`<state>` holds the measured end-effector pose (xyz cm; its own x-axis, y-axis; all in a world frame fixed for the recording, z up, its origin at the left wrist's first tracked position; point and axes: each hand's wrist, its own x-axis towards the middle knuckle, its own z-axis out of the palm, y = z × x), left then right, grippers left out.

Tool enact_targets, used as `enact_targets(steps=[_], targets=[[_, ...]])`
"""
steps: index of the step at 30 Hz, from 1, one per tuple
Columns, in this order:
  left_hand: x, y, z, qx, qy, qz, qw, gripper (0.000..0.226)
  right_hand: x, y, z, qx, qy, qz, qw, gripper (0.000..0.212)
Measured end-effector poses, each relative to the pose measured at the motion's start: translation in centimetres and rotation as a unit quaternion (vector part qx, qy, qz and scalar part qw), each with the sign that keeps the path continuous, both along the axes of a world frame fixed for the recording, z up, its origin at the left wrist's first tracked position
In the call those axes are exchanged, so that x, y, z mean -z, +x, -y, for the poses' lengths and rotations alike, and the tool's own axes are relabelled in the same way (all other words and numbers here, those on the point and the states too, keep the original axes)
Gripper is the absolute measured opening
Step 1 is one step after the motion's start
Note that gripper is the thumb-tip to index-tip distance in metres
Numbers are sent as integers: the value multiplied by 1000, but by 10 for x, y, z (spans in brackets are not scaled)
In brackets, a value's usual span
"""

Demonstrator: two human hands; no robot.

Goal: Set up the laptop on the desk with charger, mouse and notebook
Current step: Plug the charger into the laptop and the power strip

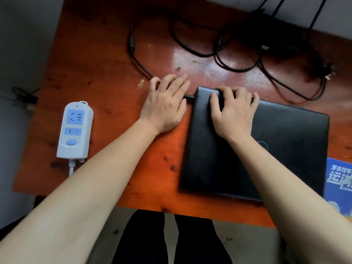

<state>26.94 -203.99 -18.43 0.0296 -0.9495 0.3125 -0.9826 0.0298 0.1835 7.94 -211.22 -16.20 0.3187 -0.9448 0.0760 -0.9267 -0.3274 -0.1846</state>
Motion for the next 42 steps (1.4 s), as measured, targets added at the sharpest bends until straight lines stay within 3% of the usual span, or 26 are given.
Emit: enact_targets(steps=[6,9,14,20,24,27,29,31,37,40,42], targets=[[-7,-1,2,-198,100,-37,974,62,-10,0,13,13,71,41,997,50],[-3,1,4,-203,119,-30,971,61,-16,8,42,67,122,137,981,53],[-2,2,8,-207,135,-26,969,59,-32,1,93,141,89,193,967,51],[-4,1,11,-209,152,-21,966,61,-34,-56,121,218,36,145,965,58],[-7,-1,11,-218,174,-15,960,64,-32,-102,152,259,28,53,964,67],[-14,-7,10,-227,215,-2,950,70,-30,-128,164,204,73,-39,975,65],[-22,-10,13,-238,243,-12,940,73,-34,-140,168,166,29,-79,982,52],[-31,-13,17,-257,266,-32,929,76,-40,-143,172,144,7,-85,986,39],[-42,-12,28,-266,324,-46,907,76,-44,-142,161,104,23,-117,987,25],[-48,-8,32,-262,342,-69,900,76,-53,-138,146,53,8,-79,995,24],[-56,-4,31,-260,320,-116,904,73,-64,-127,128,35,23,25,999,25]])
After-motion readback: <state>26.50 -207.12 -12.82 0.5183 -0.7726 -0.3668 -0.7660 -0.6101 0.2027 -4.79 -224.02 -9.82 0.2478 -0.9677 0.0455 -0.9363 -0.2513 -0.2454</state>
